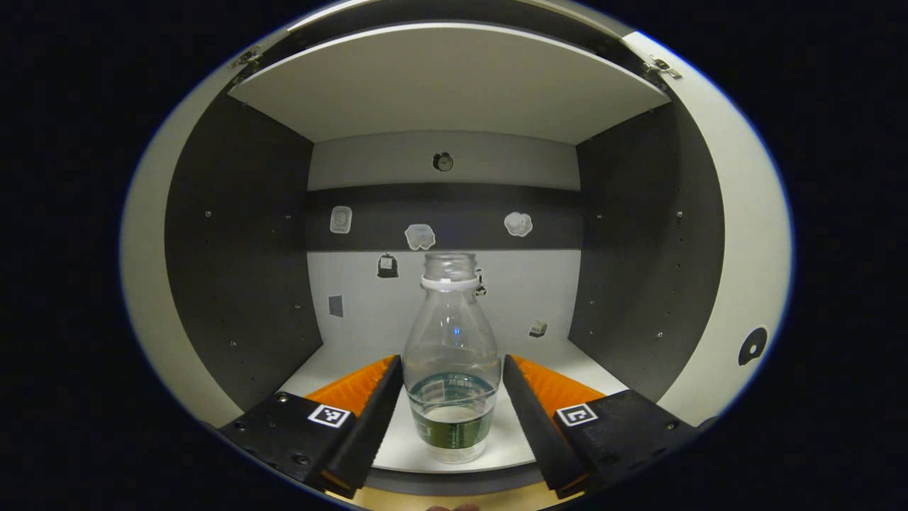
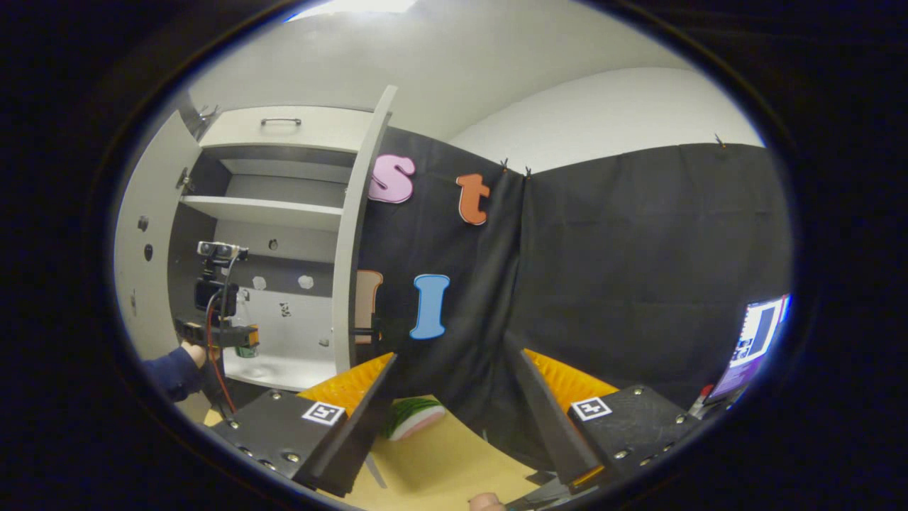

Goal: Grasp the bottle in the cabinet with the left hand and place it on the coaster, then close the right door with the right hand and the left door with the left hand.

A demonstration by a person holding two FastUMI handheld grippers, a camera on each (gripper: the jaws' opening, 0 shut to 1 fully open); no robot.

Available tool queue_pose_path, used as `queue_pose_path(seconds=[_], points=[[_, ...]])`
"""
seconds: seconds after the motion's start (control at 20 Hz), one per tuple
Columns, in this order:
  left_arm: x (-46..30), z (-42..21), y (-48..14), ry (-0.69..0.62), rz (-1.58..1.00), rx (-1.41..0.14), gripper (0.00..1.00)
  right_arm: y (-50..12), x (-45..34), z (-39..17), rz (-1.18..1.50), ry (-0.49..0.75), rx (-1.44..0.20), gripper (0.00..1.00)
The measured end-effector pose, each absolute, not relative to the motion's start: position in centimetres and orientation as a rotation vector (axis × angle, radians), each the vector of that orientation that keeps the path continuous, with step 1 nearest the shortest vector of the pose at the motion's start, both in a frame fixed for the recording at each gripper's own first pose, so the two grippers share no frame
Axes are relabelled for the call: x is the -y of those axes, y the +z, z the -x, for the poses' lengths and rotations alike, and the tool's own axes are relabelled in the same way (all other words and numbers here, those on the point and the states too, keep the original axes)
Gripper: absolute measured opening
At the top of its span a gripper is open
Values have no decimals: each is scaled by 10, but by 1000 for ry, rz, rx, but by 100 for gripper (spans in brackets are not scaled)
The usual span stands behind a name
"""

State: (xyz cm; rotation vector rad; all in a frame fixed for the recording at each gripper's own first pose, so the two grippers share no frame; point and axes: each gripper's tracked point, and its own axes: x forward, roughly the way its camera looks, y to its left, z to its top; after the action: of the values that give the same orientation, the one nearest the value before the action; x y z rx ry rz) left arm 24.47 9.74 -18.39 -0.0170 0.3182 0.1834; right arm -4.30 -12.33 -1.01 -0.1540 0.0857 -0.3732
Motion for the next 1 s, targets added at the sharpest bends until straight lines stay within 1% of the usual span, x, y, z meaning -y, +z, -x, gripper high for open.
queue_pose_path(seconds=[0.05, 0.45, 0.6, 0.85, 1.0], points=[[-98, -246, -181, 183, 19, -310, 83, -10, 123, 43, 154, -373, -86, 100], [-94, -244, -180, 137, 47, -298, 82, -13, 126, 51, 127, -371, -86, 100], [-91, -239, -171, 97, 62, -266, 81, -15, 126, 54, 116, -367, -87, 100], [-76, -210, -161, -8, 117, -238, 81, -15, 121, 58, 93, -342, -81, 100], [-67, -180, -155, -73, 146, -232, 81, -18, 118, 56, 89, -320, -84, 100]])
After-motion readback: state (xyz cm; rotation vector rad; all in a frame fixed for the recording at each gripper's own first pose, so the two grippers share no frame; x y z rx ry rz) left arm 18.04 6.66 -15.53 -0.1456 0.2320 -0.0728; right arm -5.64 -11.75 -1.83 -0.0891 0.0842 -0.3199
